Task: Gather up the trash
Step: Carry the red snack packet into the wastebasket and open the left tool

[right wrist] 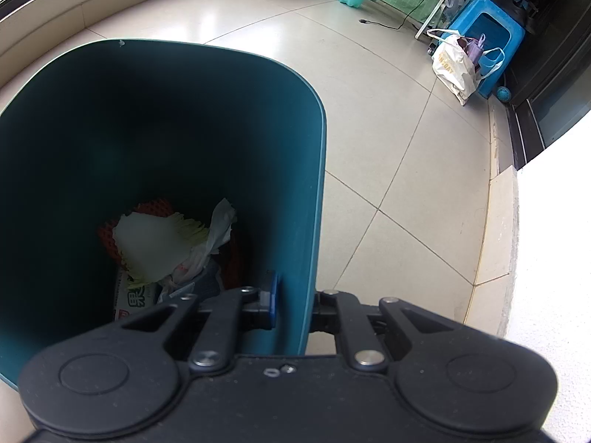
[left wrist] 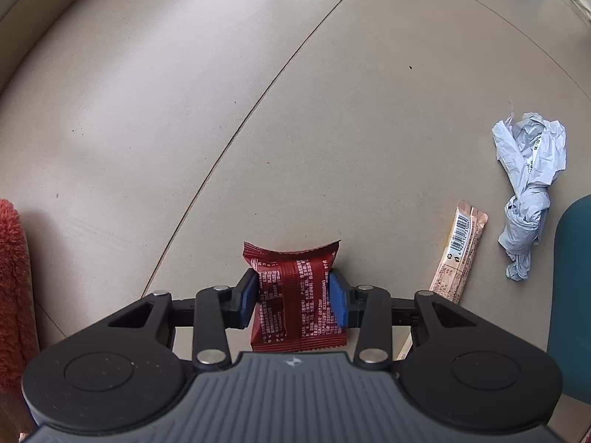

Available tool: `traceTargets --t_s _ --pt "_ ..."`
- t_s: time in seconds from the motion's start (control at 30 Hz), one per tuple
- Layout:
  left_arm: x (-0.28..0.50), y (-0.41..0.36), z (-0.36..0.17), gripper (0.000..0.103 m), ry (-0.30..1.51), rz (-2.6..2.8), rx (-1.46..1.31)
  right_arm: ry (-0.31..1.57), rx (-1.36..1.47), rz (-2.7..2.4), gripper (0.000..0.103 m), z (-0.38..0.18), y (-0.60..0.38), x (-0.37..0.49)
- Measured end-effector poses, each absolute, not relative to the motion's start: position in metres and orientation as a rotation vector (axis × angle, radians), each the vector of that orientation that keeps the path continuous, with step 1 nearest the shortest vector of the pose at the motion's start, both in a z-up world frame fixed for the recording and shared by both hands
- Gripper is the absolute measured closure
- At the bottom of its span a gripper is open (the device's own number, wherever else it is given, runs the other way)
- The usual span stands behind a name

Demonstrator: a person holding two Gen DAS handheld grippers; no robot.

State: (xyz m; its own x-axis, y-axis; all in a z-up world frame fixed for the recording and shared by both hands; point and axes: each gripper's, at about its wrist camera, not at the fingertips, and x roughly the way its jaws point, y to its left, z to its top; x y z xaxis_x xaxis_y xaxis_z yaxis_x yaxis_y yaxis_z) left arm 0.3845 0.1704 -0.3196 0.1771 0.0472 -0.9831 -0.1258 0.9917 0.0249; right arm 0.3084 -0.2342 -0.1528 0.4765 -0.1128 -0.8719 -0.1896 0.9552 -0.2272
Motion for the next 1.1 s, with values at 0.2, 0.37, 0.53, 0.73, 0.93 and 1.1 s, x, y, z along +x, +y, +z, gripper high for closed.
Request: traceTargets --t_s 0.2,0.37,0.53,0.73,0.93,1.1 --pt "0.379 0.169 -0.289 0.064 1.381 0.153 -0.021 1.076 -0.313 0.048 0.091 -0.152 -0.234 0.308" --pt "0.375 0.154 -0.239 0.064 1.329 0.125 0.001 1.068 -0.308 0.042 0.092 -0.151 -0.235 0.306" --pt "0.369 0.135 -0.175 0.064 1.236 0.061 0.001 1.060 -0.281 0.035 0.093 -0.149 -0.238 0.304" --pt "0.364 0.103 -0.104 0.064 1.118 -0.075 0.004 1.065 -0.258 0.041 0.095 -0.146 -0.242 0.301" --pt "0.346 0.056 -0.050 0.064 1.023 -0.240 0.009 1.070 -0.233 0.044 0.097 -0.145 -0.247 0.298" --pt "0.334 0.005 -0.012 0.064 0.949 -0.395 -0.003 1.051 -0.221 0.027 0.098 -0.140 -0.255 0.296"
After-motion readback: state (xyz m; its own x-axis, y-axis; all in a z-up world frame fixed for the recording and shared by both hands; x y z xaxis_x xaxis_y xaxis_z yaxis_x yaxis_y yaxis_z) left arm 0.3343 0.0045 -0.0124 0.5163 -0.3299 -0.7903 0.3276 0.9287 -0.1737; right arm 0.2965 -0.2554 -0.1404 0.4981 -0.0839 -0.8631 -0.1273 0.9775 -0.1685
